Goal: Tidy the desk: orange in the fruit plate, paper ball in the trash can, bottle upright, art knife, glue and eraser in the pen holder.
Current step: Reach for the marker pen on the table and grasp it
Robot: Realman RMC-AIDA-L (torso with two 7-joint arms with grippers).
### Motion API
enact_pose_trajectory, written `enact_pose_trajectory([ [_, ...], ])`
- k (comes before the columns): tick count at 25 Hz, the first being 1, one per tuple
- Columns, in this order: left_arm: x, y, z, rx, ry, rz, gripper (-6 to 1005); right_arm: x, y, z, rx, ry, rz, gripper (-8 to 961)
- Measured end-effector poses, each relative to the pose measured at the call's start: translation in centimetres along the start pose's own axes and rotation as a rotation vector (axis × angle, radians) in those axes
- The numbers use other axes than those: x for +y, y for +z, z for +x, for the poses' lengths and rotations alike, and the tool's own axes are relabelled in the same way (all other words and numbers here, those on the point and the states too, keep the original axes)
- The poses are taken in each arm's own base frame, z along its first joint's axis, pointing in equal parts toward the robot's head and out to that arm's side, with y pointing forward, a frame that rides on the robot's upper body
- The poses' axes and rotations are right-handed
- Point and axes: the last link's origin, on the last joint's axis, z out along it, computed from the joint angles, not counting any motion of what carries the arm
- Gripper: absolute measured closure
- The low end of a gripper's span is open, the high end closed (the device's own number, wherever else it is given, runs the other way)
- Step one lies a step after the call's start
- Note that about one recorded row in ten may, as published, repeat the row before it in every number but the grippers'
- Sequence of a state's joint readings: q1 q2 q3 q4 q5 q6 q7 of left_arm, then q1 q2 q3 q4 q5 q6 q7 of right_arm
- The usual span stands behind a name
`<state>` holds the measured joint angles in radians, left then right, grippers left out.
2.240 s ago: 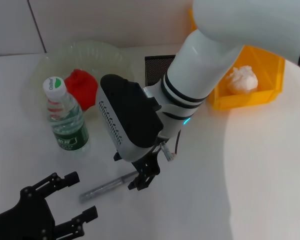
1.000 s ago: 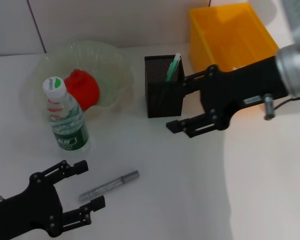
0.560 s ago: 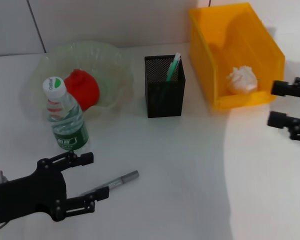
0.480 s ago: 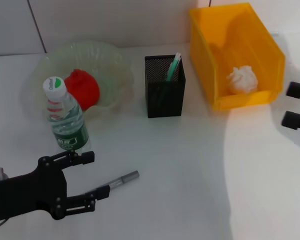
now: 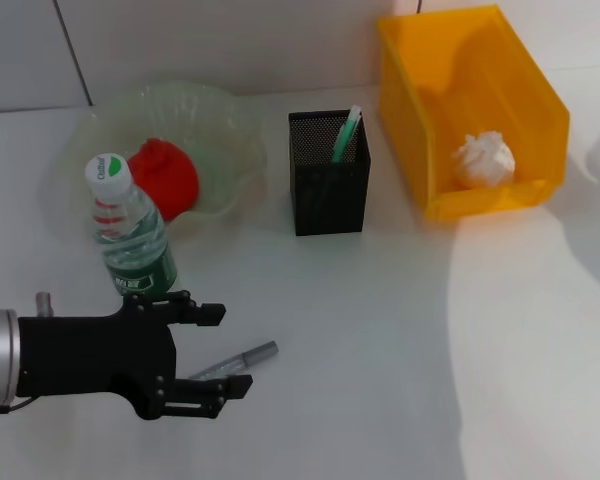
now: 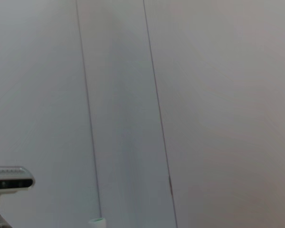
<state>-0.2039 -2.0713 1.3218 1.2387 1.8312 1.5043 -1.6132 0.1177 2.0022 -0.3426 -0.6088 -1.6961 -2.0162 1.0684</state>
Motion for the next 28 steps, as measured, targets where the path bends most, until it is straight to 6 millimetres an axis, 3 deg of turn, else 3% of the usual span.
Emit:
enact_pose_trajectory([
  [3, 0.1, 0.1, 0.5, -0.022, 0.01, 0.001, 171, 0.2, -0.2, 0.3, 0.0, 0.0, 0.015, 250],
  [5, 0.2, 0.2, 2.0, -0.096, 0.007, 0.015, 171, 0.2, -0.4, 0.3, -0.001, -0.001, 0.025, 250],
  [10, 0.2, 0.2, 2.4, -0.129, -0.002, 0.023, 170, -0.1, -1.0, 0.3, 0.0, -0.002, 0.07, 250],
  [11, 0.7, 0.9, 3.9, -0.261, 0.006, 0.051, 170, -0.1, -1.0, 0.3, 0.0, -0.002, 0.07, 250],
  [13, 0.7, 0.9, 3.9, -0.261, 0.006, 0.051, 170, -0.3, -1.1, 0.4, 0.005, -0.001, 0.078, 250],
  [15, 1.1, 1.8, 5.1, -0.367, 0.025, 0.083, 171, -0.3, -1.1, 0.4, 0.008, -0.001, 0.082, 250],
  [22, 0.7, 3.0, 7.1, -0.38, -0.015, 0.113, 174, -0.6, -0.9, 0.7, 0.033, 0.007, 0.086, 251],
  [28, 0.5, 3.7, 7.7, -0.438, -0.023, 0.141, 173, -0.8, -0.9, 0.6, 0.037, 0.005, 0.086, 251],
])
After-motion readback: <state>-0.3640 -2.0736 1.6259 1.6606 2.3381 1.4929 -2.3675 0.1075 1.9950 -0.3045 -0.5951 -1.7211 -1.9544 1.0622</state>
